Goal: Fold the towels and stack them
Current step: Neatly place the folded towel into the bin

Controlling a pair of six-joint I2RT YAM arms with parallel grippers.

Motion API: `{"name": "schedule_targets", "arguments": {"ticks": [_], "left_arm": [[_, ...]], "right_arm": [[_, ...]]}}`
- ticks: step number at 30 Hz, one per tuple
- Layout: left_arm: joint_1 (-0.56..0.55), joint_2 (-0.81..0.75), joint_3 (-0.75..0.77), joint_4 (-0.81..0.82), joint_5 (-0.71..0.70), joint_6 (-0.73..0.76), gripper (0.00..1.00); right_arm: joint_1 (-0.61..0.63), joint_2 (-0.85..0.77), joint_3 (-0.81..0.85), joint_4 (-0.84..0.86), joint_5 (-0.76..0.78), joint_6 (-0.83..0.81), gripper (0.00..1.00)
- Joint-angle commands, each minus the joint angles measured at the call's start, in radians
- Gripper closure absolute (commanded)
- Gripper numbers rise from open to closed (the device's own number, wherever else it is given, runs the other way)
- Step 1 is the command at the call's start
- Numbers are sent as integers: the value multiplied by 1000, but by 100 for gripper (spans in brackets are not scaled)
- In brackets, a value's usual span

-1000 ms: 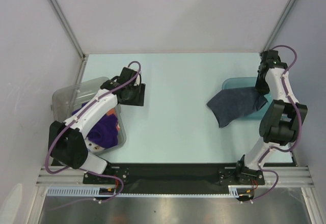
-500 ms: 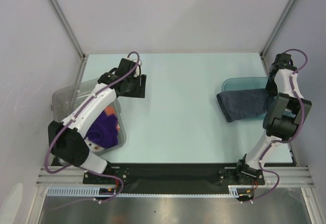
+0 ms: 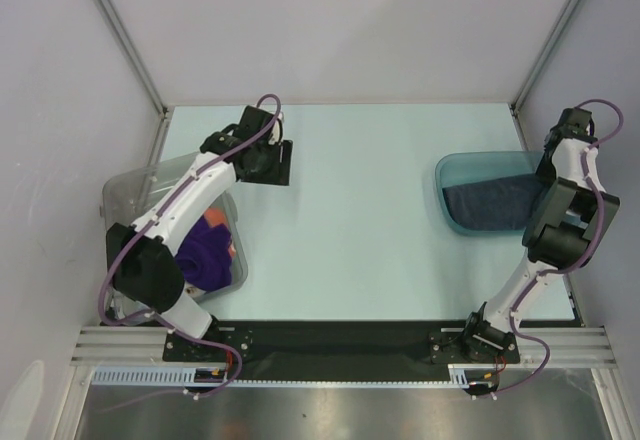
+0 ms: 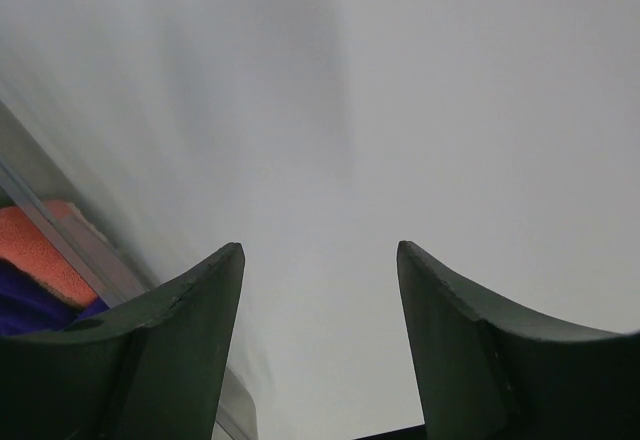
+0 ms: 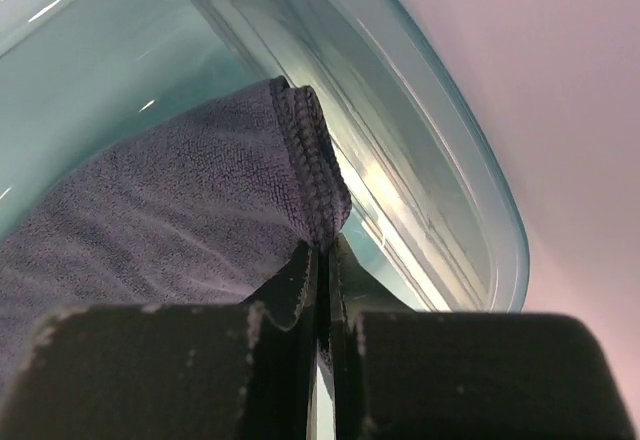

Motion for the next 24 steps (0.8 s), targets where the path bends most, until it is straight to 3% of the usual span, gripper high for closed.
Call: {"name": "schedule_targets", "arguments": {"ticks": [1, 7, 13, 16, 20, 24], "left_arm": [[5, 17, 57, 5, 17, 14, 31], [5, 33, 70, 2, -12, 20, 31], [5, 34, 96, -15, -35, 14, 31], [3, 18, 94, -18, -49, 15, 31], [5, 4, 84, -22, -49, 11, 31], [5, -14, 67, -7, -60, -5, 31]], "right_arm": [[-8, 30, 44, 56, 5, -2, 100], [-20, 61, 74, 64, 0, -7, 96], [-23, 37, 117, -23, 71, 40, 64], [-18, 10, 137, -56, 109, 68, 57], [9, -26, 139, -61, 99, 74, 57], [18, -13, 98, -61, -7, 106, 63]]}}
